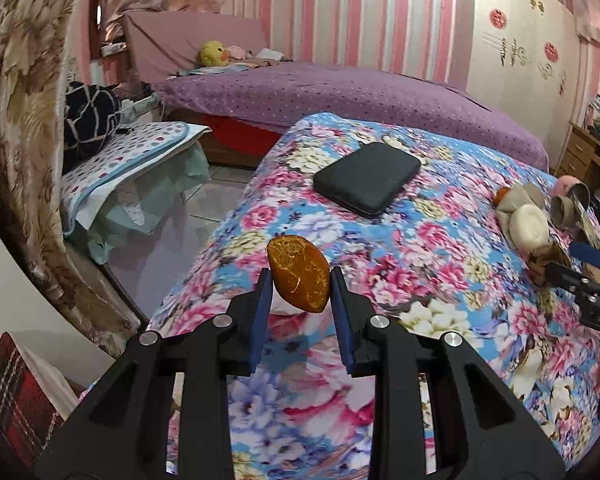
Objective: Collect trash
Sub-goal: 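Grasp the brown paper scrap with the right gripper while the left holds the peel, then carry the peel and brown paper to the blue basket and release both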
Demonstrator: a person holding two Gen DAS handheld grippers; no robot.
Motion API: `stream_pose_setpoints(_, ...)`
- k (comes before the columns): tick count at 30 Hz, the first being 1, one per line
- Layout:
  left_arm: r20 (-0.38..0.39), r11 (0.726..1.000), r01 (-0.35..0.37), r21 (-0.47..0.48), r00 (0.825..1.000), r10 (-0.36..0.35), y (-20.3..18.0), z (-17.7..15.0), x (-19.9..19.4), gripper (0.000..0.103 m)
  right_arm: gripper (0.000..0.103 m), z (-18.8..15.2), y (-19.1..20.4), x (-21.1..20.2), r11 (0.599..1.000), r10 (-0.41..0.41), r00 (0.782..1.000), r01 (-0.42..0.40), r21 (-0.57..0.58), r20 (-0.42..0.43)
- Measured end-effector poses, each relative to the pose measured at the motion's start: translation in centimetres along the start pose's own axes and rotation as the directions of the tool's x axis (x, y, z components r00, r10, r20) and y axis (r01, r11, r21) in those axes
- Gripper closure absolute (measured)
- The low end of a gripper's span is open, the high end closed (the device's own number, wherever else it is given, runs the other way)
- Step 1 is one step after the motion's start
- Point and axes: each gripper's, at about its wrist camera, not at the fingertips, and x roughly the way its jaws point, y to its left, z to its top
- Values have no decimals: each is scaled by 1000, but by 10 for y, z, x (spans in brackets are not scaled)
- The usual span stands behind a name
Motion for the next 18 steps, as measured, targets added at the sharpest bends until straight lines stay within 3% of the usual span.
stream_pose_setpoints(1, 1, 1000, -2, -1, 1000, 2, 0, 0, 0, 75, 43, 1, 2, 5, 1000, 3, 1000, -3, -4, -10)
stream_pose_setpoints(3, 3, 1000, -7, 4, 1000, 7, 0, 0, 0, 75, 62, 1, 6, 14, 1000, 9, 999, -10, -15, -45)
stream_pose_setpoints(10, 10, 999, -14, 29, 1000, 13, -13, 3, -3, 75, 62, -1, -1, 2, 999, 24, 1000, -24, -21, -14)
stream_pose_setpoints(18, 47, 997, 2, 83, 999, -6, -56, 10, -17, 75, 62, -10, -51, -41, 999, -38, 999, 38, -8, 31)
